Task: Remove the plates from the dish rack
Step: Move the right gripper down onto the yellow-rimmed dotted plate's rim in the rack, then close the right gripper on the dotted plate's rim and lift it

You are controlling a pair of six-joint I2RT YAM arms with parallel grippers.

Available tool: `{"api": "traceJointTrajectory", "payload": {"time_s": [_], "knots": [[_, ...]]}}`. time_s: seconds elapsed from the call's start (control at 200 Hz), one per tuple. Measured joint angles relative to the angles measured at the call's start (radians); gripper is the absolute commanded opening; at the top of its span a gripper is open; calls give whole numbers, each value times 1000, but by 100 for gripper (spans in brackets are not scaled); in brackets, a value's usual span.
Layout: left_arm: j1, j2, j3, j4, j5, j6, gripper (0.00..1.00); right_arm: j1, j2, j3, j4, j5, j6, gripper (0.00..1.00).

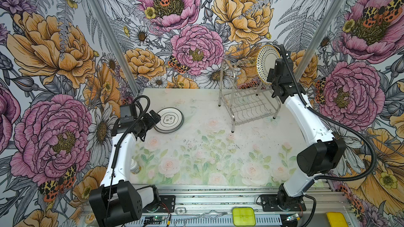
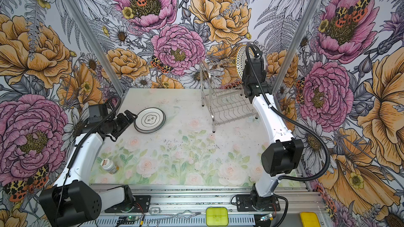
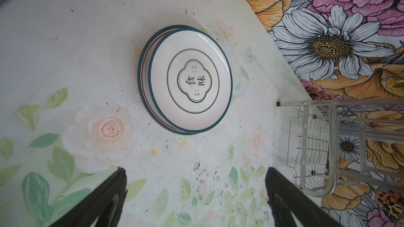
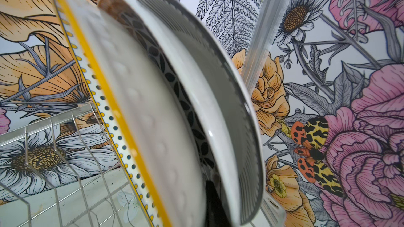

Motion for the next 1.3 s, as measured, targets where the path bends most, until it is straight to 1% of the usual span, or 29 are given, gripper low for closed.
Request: {"api": "traceJointTrajectory", "payload": {"time_s": [0.35, 0.625, 1.006, 1.301], "knots": [[0, 1, 0, 0, 0, 0, 99, 0, -1, 0, 2, -1, -15, 0], [0, 13, 0, 0, 0, -2, 99, 5, -11, -21, 37, 4, -49, 0], [-2, 18, 0, 1, 0, -2, 99, 27, -41, -107, 156, 100, -105, 0], [-2, 19, 0, 1, 0, -2, 99, 30, -65, -161, 251, 138, -123, 0]]}}
